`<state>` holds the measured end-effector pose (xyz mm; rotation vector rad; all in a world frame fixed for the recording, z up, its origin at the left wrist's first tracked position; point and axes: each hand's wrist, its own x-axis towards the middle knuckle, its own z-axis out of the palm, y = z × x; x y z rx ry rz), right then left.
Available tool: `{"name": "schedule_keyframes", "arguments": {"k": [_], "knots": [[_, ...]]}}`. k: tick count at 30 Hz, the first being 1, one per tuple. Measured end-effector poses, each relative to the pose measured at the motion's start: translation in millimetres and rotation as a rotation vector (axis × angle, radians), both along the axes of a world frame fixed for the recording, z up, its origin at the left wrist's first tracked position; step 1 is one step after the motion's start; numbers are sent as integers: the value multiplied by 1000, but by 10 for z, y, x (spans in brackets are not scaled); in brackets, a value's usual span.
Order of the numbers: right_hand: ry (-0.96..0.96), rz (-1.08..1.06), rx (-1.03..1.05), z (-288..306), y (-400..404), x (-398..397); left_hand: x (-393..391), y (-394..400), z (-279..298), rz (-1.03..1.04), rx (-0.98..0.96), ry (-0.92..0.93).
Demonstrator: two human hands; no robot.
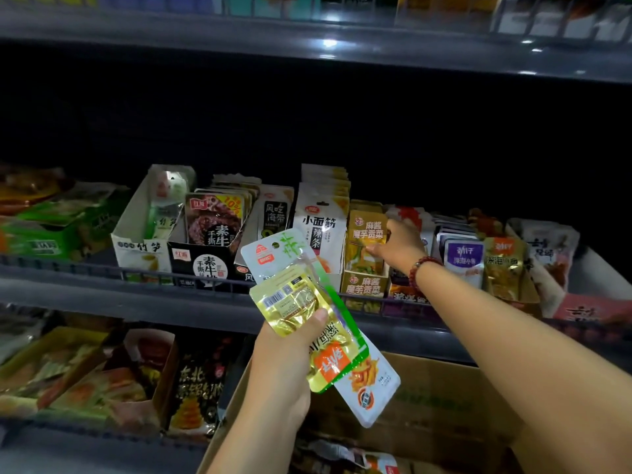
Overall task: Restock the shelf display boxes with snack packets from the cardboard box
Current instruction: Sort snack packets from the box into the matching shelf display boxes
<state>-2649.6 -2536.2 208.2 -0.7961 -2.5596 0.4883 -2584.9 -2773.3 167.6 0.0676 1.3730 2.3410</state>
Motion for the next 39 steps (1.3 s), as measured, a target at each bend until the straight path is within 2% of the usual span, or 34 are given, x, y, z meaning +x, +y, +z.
{"name": "schedule_keyframes", "arguments": {"k": [3, 7, 10, 12, 19, 23, 27, 31, 34, 39], "knots": [[96, 78, -93, 0, 17, 21, 25, 16, 4, -11, 1, 1], [212, 63, -190, -1, 36, 58, 38, 13, 13, -31, -3, 11], [271, 62, -156, 13, -2, 163, 32, 9, 0, -57, -35, 23], [317, 136, -111, 60, -97, 281, 26, -1, -10, -85, -64, 37], [123, 518, -492, 316, -617, 658, 77, -85, 62, -293, -180, 139], [167, 410, -526, 359, -608, 706, 118, -106, 83, -305, -159, 136], [286, 318, -556, 386, -504, 793, 26, -168, 98, -240, -79, 33], [391, 230, -464, 333, -404, 885, -9, -176, 96, -223, -48, -18], [437, 192, -416, 273, -350, 960, 13, -156, 75, -234, -73, -18], [482, 118, -478, 170, -278, 1027, 53, -148, 55, -289, -125, 46]]}}
